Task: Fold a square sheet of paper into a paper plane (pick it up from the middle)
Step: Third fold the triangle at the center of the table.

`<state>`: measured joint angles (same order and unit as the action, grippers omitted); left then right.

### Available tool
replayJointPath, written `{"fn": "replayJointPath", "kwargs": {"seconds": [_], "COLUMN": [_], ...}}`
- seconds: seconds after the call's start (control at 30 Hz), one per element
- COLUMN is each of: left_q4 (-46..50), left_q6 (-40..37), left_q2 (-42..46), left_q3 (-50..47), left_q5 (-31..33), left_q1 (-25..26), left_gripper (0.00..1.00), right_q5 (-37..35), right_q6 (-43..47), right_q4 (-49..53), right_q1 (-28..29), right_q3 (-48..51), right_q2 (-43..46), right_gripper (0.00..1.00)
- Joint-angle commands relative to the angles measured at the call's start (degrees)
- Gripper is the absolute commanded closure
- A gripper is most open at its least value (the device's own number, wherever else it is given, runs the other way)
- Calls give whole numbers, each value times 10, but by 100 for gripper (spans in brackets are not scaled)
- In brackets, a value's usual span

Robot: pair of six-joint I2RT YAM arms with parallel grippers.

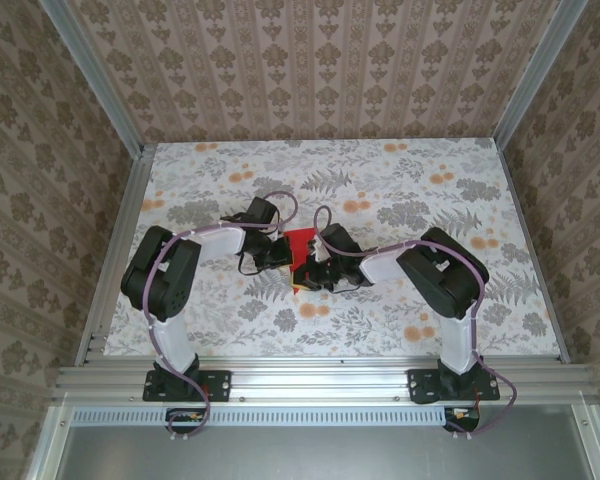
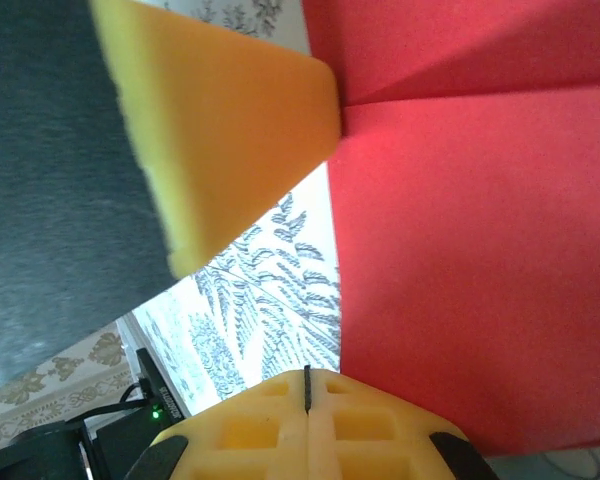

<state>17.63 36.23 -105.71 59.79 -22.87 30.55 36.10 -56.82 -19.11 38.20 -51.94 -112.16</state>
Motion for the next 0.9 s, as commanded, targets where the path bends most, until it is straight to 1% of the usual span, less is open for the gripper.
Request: {"fn": "replayJointPath", "kwargs": {"seconds": [0.0, 0.2, 0.3, 0.4, 0.6, 0.87], "left_q4": [48, 49, 50, 53, 54, 58], "left_q6": [-11, -10, -10, -9, -7, -4], "left_q2": [-41, -42, -42, -43, -47, -51], "left_q3": [-11, -12, -11, -10, -10, -8], "left_q5": [59, 63, 65, 70, 74, 77], "left_q1": [5, 5, 5, 6, 5, 5], "left_gripper": [100, 100, 100, 100, 100, 100], "right_q5": [-9, -20, -13, -2, 5, 9], "right_q6": [1, 7, 11, 12, 20, 21], "right_q4": [10, 24, 13, -18, -25, -25], "right_q1": [3, 3, 3, 3, 9, 22], "right_q3": [2, -12, -15, 4, 36, 31], "right_q2": [-14, -19, -8, 13, 36, 12], "right_gripper": [100, 100, 99, 99, 98, 99]}}
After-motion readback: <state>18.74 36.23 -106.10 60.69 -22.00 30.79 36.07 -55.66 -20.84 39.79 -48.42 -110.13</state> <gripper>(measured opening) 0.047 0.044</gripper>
